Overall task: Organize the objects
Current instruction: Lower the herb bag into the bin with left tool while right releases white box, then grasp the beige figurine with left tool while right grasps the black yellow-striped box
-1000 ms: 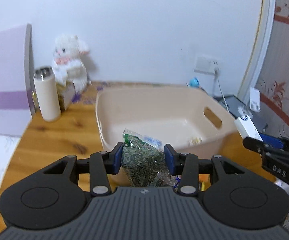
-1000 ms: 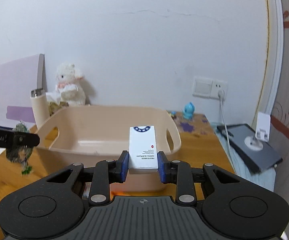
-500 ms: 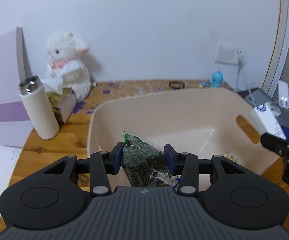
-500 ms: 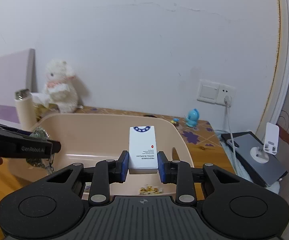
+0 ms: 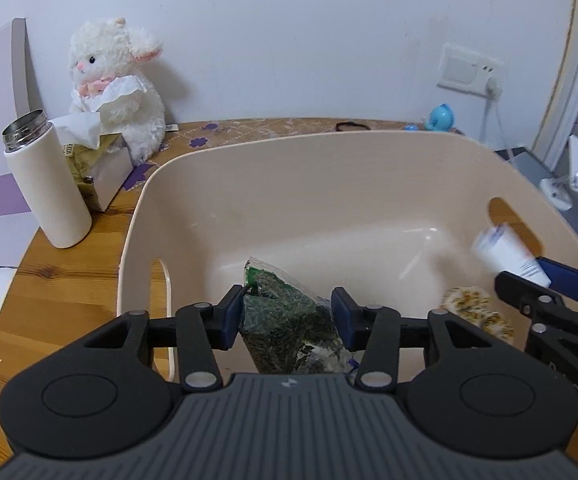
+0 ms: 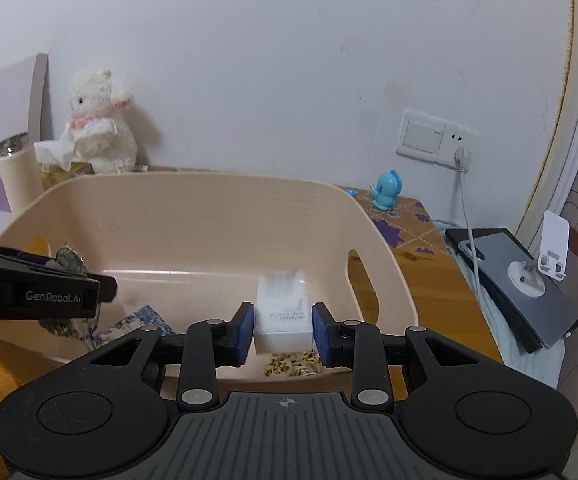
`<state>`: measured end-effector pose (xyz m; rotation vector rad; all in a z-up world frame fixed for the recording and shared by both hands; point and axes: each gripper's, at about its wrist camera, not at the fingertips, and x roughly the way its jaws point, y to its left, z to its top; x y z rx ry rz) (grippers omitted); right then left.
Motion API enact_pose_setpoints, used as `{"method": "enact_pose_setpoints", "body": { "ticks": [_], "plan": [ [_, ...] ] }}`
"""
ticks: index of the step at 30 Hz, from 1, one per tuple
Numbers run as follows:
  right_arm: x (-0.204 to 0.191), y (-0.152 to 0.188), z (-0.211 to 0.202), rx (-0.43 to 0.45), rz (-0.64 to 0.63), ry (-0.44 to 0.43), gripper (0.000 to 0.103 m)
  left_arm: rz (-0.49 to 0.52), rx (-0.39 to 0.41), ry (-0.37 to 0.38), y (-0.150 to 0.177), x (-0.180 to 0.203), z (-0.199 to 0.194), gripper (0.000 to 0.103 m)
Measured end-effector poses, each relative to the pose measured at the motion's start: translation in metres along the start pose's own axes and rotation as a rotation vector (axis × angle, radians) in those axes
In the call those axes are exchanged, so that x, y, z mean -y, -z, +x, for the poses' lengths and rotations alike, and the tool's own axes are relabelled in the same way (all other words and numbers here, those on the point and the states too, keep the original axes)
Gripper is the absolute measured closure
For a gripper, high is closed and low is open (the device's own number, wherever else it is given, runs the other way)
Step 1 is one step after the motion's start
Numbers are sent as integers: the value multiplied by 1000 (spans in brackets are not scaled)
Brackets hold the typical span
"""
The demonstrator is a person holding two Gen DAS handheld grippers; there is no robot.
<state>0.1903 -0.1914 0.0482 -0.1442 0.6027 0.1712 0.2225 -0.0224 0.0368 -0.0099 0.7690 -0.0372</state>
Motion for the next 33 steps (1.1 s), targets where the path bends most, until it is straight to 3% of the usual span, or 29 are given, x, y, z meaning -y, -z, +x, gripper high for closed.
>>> {"method": "enact_pose_setpoints", "body": {
  "ticks": [3,4,8,20,33],
  "plan": [
    [1,1,-13,20,4,7,37,0,2,22,0,1,-14,38],
    [1,1,-18,31,4,11,36,3,23,12,1,2,-22,28],
    [4,2,-38,54,15,12,34,19,71,-3,4,2,-45,21],
    [-2,31,-85,63,13,15,27,-3,138,-17,32,-9,-101,18],
    [-19,80,-73,-57,16,-16,26,-2,31,-30,92,-20,-84,18]
  ]
}}
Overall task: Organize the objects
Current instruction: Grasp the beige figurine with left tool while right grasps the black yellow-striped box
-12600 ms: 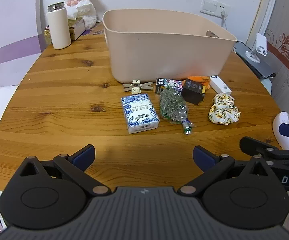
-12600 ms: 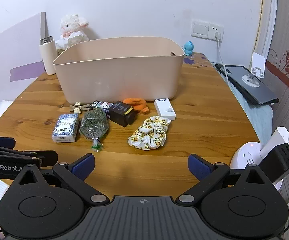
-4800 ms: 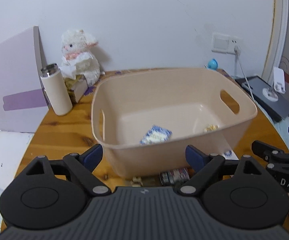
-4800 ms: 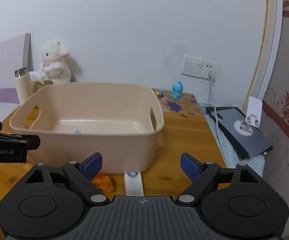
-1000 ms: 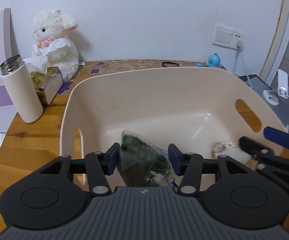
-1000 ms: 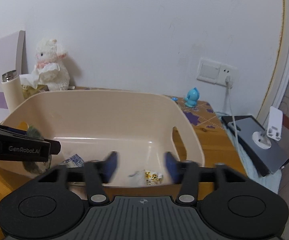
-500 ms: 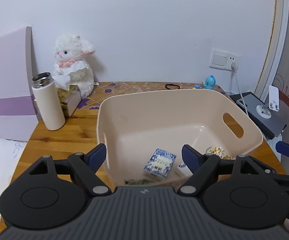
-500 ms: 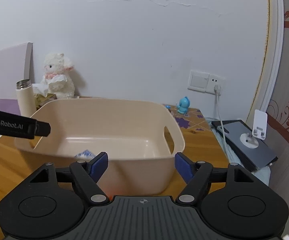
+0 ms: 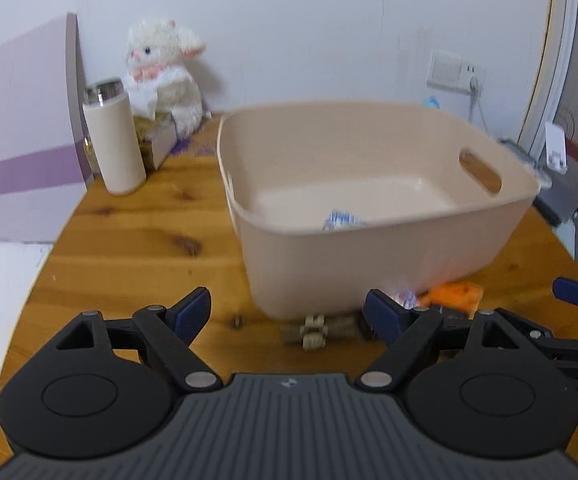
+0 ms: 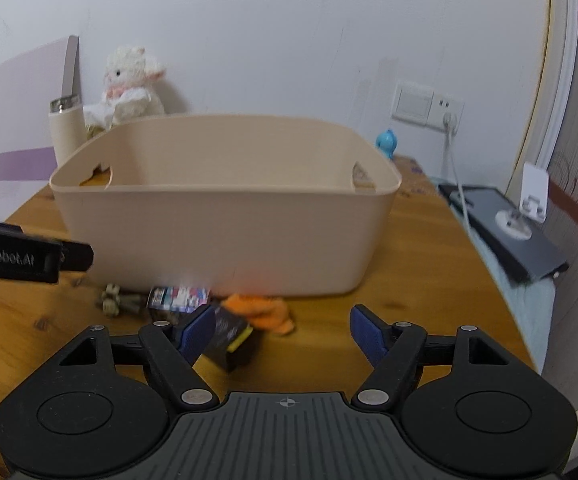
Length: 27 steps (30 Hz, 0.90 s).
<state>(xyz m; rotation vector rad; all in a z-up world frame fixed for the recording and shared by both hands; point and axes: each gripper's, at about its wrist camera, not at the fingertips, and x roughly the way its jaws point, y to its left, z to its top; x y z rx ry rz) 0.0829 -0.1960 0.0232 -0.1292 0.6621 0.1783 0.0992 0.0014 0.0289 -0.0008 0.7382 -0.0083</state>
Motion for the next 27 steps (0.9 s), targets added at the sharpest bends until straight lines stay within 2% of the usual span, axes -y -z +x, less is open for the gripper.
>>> {"method": "enact_pose_setpoints", "body": {
  "ticks": [6,10,19,27],
  "plan": [
    [-9,14,20,-61,-3,4,26,33,-40,-15,26,3,20,18],
    [-14,17,31,-85,14,-20,26,23,-63,15,32,0,34,18],
    [-29,14,54,-106,60,-61,25,-22,-69,22,26,-12,48,18],
    [-27,15,66,-115,86,-18,26,-57,-81,62,20,-15,55,18]
  ]
}}
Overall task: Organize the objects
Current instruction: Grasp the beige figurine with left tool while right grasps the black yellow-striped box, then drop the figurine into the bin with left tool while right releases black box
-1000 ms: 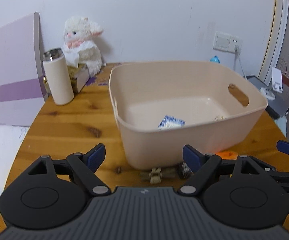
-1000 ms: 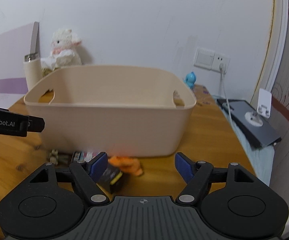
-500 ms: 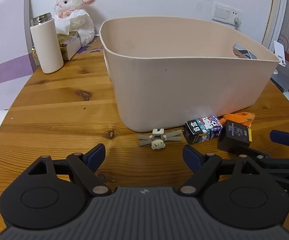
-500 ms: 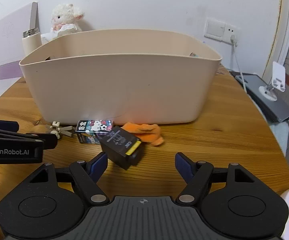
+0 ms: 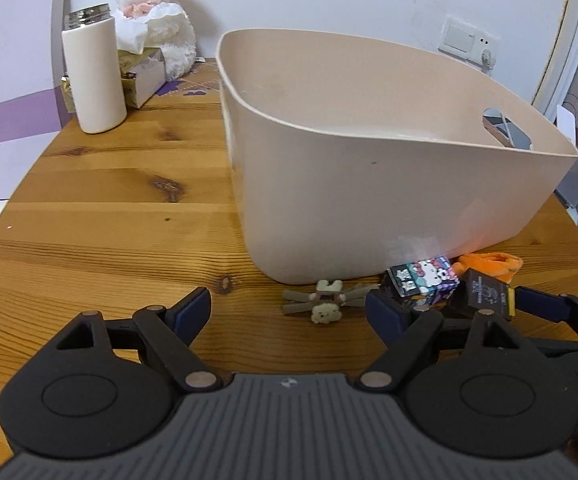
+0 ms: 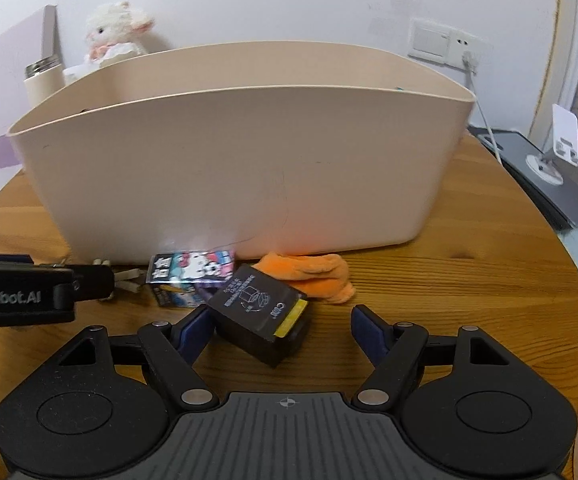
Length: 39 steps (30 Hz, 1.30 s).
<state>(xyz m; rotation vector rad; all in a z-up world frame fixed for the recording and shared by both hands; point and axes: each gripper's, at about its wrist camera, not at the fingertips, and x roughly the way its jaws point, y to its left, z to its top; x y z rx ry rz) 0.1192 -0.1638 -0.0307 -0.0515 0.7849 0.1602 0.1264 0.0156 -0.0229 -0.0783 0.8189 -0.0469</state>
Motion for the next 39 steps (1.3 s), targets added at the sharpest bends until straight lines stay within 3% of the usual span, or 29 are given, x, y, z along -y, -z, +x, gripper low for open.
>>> {"method": "enact_pose_setpoints", "body": {
  "ticks": [9,14,16,17,20,22,34,39],
  "plan": [
    [16,3,-1,0,20,23,26,-26,-36,30,0,11,19,15],
    [16,0,4,-3,29,20,27,-3,-16,-14,0,18,24,13],
    [13,-1,6,0,17,26,29,-2,-15,-28,-1,19,24,16],
    [10,-1,6,3,4,30,31,4,-16,-40,-1,20,24,21],
    [5,-1,3,13,-9,11,49,64,-13,-72,0,24,22,42],
    [4,-1,2,12,-10,10,55,62,-13,-58,0,22,20,42],
    [13,11,-19,-2,-10,-29,55,24,-13,-19,10,13,5,42],
    [16,11,-43,38,-26,-24,55,23,13,-14,13,12,-12,42]
  ]
}}
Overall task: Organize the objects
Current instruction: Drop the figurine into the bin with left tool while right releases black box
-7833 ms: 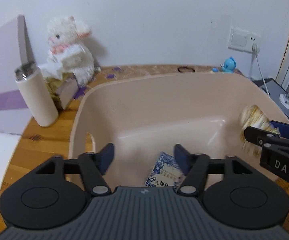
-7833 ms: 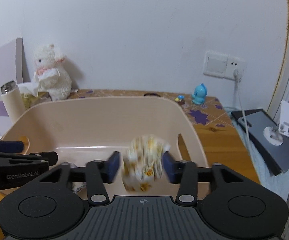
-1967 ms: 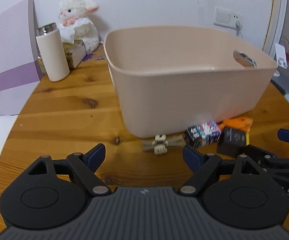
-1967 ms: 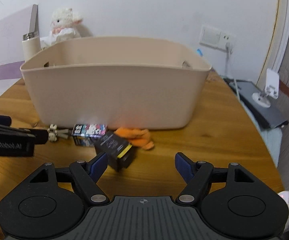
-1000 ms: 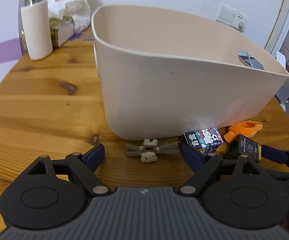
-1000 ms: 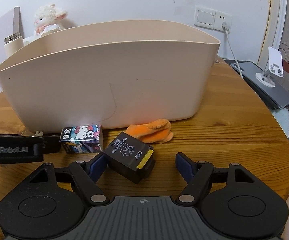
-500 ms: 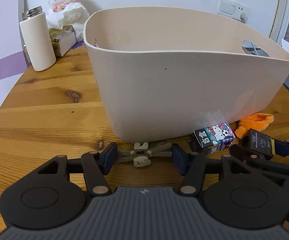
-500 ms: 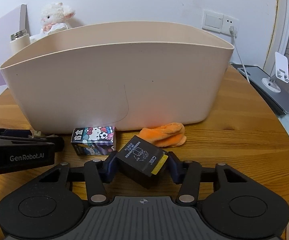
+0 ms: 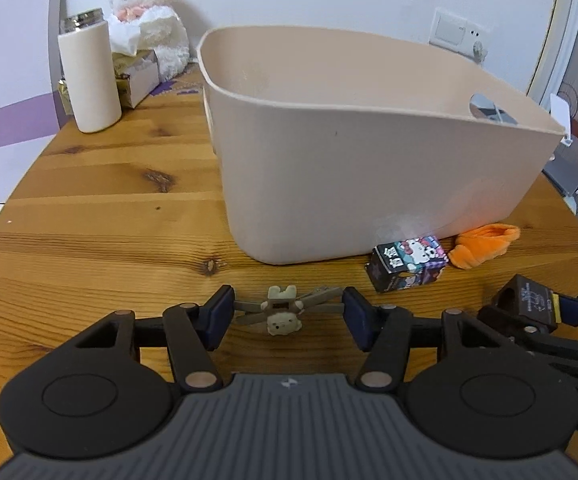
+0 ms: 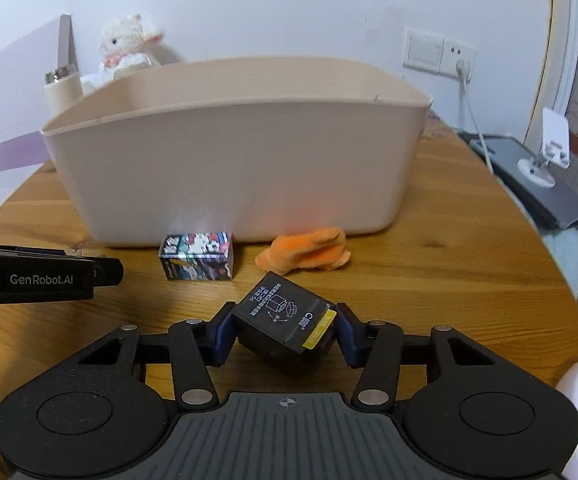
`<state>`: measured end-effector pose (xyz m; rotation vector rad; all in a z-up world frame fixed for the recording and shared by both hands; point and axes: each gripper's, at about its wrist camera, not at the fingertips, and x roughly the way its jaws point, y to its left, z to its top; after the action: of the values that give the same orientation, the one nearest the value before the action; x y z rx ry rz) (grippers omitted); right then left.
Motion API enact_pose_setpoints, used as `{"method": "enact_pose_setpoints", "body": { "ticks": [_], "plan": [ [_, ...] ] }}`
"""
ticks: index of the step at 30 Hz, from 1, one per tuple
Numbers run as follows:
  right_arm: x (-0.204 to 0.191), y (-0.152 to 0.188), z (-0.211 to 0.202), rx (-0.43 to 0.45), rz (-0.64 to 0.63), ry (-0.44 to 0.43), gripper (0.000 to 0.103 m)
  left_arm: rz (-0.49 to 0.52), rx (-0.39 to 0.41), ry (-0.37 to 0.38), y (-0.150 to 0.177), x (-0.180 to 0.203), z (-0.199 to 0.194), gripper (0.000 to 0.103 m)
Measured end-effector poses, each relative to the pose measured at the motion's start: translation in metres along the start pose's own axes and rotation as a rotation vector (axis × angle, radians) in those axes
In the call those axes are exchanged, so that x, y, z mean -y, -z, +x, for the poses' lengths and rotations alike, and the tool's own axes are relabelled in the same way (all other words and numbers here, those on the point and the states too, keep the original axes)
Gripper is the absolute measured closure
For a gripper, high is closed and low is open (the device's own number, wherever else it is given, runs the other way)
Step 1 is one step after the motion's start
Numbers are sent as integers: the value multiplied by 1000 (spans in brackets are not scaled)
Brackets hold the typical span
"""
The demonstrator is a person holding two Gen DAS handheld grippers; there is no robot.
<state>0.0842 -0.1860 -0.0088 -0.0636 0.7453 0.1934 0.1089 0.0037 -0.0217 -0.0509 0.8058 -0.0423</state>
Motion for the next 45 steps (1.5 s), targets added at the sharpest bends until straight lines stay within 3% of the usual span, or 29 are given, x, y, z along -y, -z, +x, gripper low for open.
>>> {"method": "enact_pose_setpoints", "body": {
  "ticks": [14,24,33,45],
  "plan": [
    [6,-54,-59,219,-42,20,55,25,181,30,-33,7,-72,42],
    [3,-100,-58,325,-21,6,55,31,294,-27,-87,16,-77,42],
    [6,-130,-17,310,-18,13,55,23,252,-59,-125,20,-26,42],
    [20,-132,53,166,3,10,55,60,128,-79,-128,30,40,42]
  ]
}}
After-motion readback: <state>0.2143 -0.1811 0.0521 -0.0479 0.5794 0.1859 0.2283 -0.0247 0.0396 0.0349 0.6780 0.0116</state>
